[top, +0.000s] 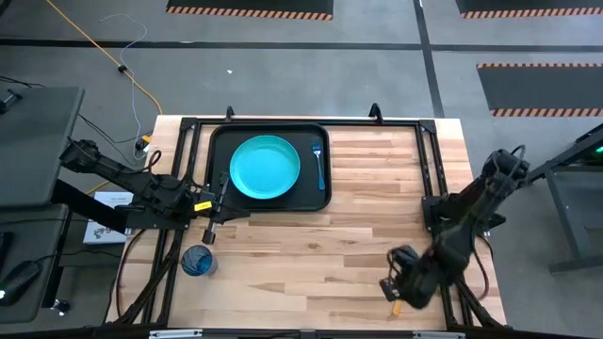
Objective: Pick and place plate/cup/fork/spoon on tray
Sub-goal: Put the orange spoon on the black serving tray beside the blue fork
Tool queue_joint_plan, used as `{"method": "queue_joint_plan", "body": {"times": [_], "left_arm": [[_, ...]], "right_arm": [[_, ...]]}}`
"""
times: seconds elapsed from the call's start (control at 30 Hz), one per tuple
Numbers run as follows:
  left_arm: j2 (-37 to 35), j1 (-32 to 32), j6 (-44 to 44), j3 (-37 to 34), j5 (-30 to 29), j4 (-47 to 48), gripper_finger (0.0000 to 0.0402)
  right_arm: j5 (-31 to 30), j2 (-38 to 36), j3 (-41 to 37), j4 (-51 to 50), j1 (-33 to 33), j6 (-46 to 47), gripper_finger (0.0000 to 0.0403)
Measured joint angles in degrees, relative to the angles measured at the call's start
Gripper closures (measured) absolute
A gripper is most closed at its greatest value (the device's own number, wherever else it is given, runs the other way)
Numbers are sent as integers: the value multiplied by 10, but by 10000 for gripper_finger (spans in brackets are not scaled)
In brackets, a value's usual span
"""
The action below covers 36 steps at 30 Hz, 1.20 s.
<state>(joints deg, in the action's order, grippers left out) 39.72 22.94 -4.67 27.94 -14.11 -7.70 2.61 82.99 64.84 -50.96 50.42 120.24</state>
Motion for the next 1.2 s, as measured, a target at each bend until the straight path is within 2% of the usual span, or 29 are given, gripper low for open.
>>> {"method": "queue_joint_plan", "body": {"times": [0.1,0.2,0.4,0.53,0.67,0.83,1.0,1.1,1.2], "left_arm": [[0,0,0,0,0,0,402],[0,0,1,0,0,0,402],[0,0,4,0,0,0,401],[0,0,16,0,0,0,401],[0,0,16,0,0,0,401],[0,0,16,0,0,0,401],[0,0,16,0,0,0,401],[0,0,16,0,0,0,402],[0,0,16,0,0,1,401]], "right_arm": [[61,35,0,-13,32,82,393],[108,61,0,-3,53,119,364],[64,101,0,11,54,120,261],[65,136,0,-20,43,124,189],[60,169,-1,-39,36,126,150],[45,208,-1,-42,30,127,149],[46,243,1,-44,17,128,166],[47,257,3,-45,12,126,193],[47,265,3,-43,7,123,244]]}}
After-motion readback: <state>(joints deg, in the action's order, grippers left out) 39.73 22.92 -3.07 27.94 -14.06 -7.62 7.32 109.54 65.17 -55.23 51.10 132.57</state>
